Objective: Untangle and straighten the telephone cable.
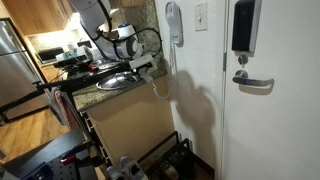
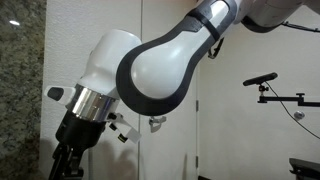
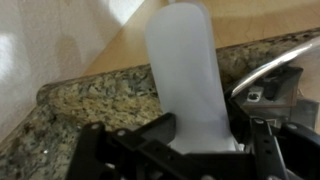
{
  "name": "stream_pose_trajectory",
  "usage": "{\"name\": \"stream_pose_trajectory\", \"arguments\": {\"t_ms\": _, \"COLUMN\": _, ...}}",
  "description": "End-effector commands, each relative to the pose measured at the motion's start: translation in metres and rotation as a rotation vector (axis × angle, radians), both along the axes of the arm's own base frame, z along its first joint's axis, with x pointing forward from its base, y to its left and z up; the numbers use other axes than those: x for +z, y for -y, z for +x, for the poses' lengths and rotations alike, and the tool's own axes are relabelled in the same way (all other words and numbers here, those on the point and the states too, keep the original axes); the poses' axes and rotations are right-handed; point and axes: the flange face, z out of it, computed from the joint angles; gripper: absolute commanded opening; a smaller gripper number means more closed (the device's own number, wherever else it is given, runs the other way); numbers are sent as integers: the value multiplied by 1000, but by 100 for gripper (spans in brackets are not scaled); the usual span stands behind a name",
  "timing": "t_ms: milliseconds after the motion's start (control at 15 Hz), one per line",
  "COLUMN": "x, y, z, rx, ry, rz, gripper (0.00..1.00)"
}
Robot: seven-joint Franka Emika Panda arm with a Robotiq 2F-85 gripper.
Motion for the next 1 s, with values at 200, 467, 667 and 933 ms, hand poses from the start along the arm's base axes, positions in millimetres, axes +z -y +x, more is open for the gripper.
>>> {"name": "stream_pose_trajectory", "arguments": {"t_ms": 200, "x": 18, "y": -30, "z": -19, "rx": 57, "ry": 82, "rz": -103, "gripper": 36}}
{"name": "stream_pose_trajectory", "arguments": {"t_ms": 467, "x": 27, "y": -43, "z": -28, "rx": 77, "ry": 122, "rz": -157, "gripper": 36}}
{"name": "stream_pose_trajectory", "arguments": {"t_ms": 667, "x": 40, "y": -56, "z": -37, "rx": 87, "ry": 149, "rz": -177, "gripper": 36}}
{"name": "stream_pose_trajectory", "arguments": {"t_ms": 933, "x": 63, "y": -77, "z": -51, "rx": 114, "ry": 184, "rz": -196, "gripper": 36}}
